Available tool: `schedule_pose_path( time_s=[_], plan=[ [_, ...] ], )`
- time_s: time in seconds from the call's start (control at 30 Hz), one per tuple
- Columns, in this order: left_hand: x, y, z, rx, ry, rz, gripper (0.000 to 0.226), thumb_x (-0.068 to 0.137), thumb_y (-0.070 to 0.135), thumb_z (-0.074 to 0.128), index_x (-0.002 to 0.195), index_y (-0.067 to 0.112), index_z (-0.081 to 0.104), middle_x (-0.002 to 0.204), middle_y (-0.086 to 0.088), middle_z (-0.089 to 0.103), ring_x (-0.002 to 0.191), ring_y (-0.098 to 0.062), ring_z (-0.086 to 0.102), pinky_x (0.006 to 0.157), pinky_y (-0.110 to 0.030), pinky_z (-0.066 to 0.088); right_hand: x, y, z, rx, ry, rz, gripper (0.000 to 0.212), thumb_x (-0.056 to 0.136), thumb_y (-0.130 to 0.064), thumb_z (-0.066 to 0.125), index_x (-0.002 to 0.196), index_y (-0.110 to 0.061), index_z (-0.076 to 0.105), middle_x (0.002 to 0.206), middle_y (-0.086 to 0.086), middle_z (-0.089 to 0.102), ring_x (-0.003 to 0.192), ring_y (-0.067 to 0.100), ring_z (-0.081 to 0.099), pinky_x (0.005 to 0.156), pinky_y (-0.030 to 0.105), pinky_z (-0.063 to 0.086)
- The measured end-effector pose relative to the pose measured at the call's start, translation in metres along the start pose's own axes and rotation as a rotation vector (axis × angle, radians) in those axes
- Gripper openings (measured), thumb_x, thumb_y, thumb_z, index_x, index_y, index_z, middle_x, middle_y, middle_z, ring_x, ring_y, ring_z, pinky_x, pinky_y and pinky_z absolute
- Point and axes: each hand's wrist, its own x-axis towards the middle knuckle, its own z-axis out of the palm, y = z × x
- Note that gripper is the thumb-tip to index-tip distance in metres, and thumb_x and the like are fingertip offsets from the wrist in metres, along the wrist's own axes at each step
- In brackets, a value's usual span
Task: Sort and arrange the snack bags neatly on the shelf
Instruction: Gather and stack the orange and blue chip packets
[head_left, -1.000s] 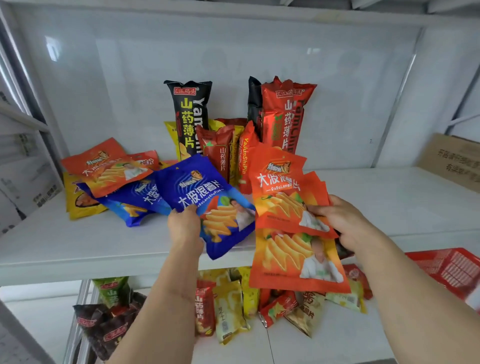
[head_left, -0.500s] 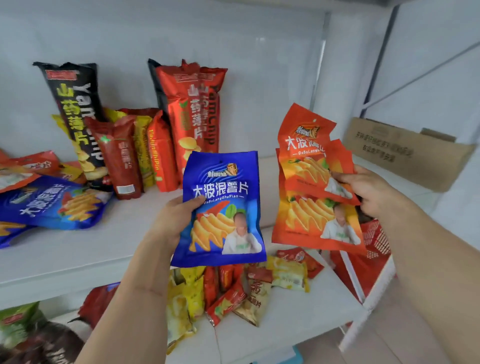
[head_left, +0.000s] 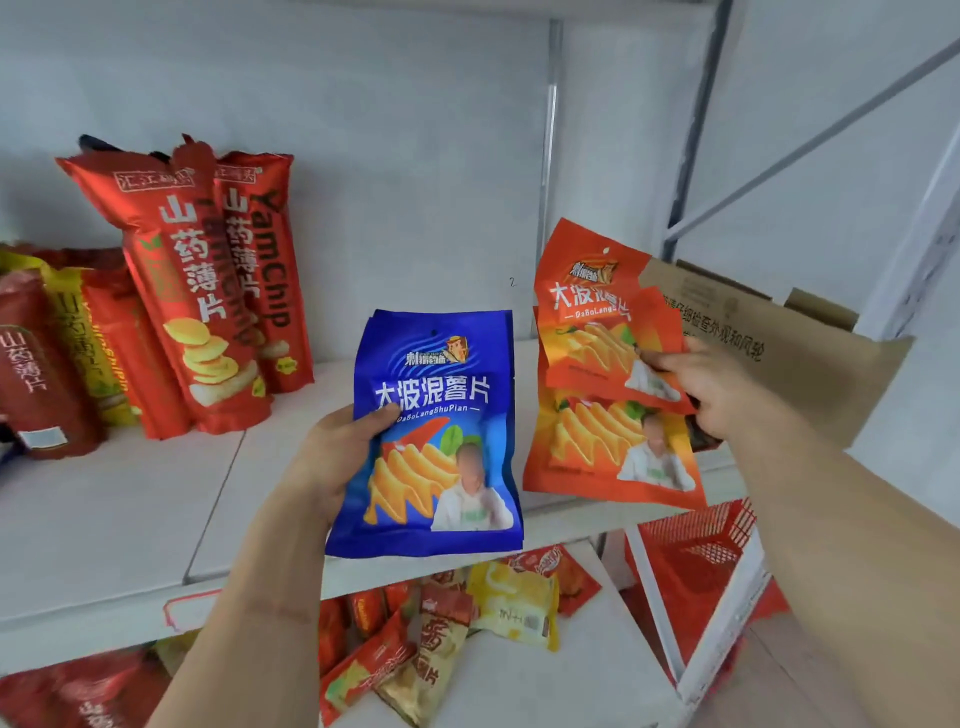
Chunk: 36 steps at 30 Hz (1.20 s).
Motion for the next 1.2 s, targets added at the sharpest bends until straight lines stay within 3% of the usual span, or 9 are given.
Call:
schedule_pose_path(
  time_s=[0.23,0.37,0.53,0.73,0.83,0.9,0.97,1.07,1.2],
  plan=[
    [0.057,0.007,0.041,0.021,0.015,0.047,0.040,0.088,0.036,0.073,0.116,0.008,0.065,0.103,-0.013,0.077,0.095,-0.034,0.074,0.096,-0.059,0.053,0.081,-0.006,-0.006,0.022,-0.011,-0.027,0.019,0.089,-0.019,0.071,0.107,-0.027,0.069,0.095,0.007,0.077,0.078,0.027,0.074,0.059,0.036,0.057],
    [0.084,0.009,0.065,0.019,0.022,0.034,0.038,0.089,0.036,0.072,0.115,0.009,0.066,0.103,-0.013,0.077,0.096,-0.035,0.074,0.096,-0.059,0.053,0.119,-0.001,-0.009,0.016,-0.014,-0.024,0.014,0.091,-0.014,0.069,0.095,-0.027,0.068,0.092,0.005,0.075,0.073,0.022,0.071,0.055,0.031,0.057],
    [0.104,0.006,0.091,0.026,0.067,0.020,0.033,0.091,0.034,0.069,0.113,0.009,0.066,0.099,-0.012,0.078,0.091,-0.033,0.075,0.091,-0.054,0.056,0.170,0.011,-0.022,0.022,-0.028,0.040,0.018,0.091,-0.015,0.068,0.107,-0.024,0.070,0.098,0.009,0.076,0.086,0.030,0.073,0.076,0.045,0.060],
    [0.125,0.001,0.128,-0.001,0.154,0.013,0.034,0.090,0.032,0.071,0.112,0.008,0.067,0.102,-0.015,0.077,0.093,-0.035,0.074,0.092,-0.055,0.055,0.225,0.003,-0.032,0.014,-0.060,0.042,0.015,0.092,-0.018,0.068,0.106,-0.022,0.069,0.095,0.005,0.074,0.078,0.022,0.071,0.067,0.034,0.057],
    [0.131,0.000,0.147,-0.026,0.190,0.034,0.026,0.092,0.024,0.068,0.110,0.005,0.068,0.103,-0.017,0.076,0.086,-0.031,0.074,0.084,-0.047,0.058,0.247,0.001,-0.032,-0.010,-0.080,-0.033,0.026,0.092,-0.014,0.066,0.118,-0.015,0.068,0.107,0.009,0.073,0.077,0.019,0.068,0.061,0.027,0.052],
    [0.133,-0.002,0.160,-0.031,0.206,0.039,0.022,0.094,0.023,0.066,0.106,0.005,0.068,0.099,-0.016,0.077,0.081,-0.029,0.075,0.077,-0.042,0.059,0.256,0.002,-0.030,-0.075,-0.073,-0.097,0.035,0.094,-0.015,0.063,0.128,-0.012,0.060,0.114,0.003,0.067,0.086,0.018,0.064,0.064,0.025,0.048],
    [0.136,-0.004,0.172,-0.029,0.221,0.041,0.020,0.094,0.024,0.066,0.104,0.006,0.068,0.098,-0.015,0.077,0.081,-0.028,0.075,0.076,-0.041,0.059,0.261,0.000,-0.031,-0.187,-0.025,-0.189,0.043,0.096,-0.018,0.060,0.137,-0.010,0.052,0.116,-0.002,0.057,0.103,0.016,0.056,0.081,0.024,0.044],
    [0.144,-0.006,0.192,-0.039,0.256,0.033,0.017,0.095,0.024,0.066,0.102,0.008,0.067,0.095,-0.013,0.078,0.081,-0.028,0.075,0.072,-0.039,0.060,0.266,-0.004,-0.031,-0.385,0.006,-0.309,0.042,0.097,-0.018,0.055,0.138,-0.009,0.054,0.134,0.008,0.058,0.125,0.025,0.053,0.101,0.030,0.039],
    [0.167,-0.008,0.212,-0.056,0.308,0.013,0.015,0.096,0.021,0.065,0.102,0.008,0.066,0.096,-0.013,0.077,0.082,-0.028,0.074,0.076,-0.042,0.060,0.258,-0.008,-0.034,-0.724,-0.006,-0.472,0.031,0.101,-0.024,0.045,0.124,-0.016,0.064,0.125,0.008,0.065,0.113,0.029,0.059,0.091,0.036,0.047]
  ],
)
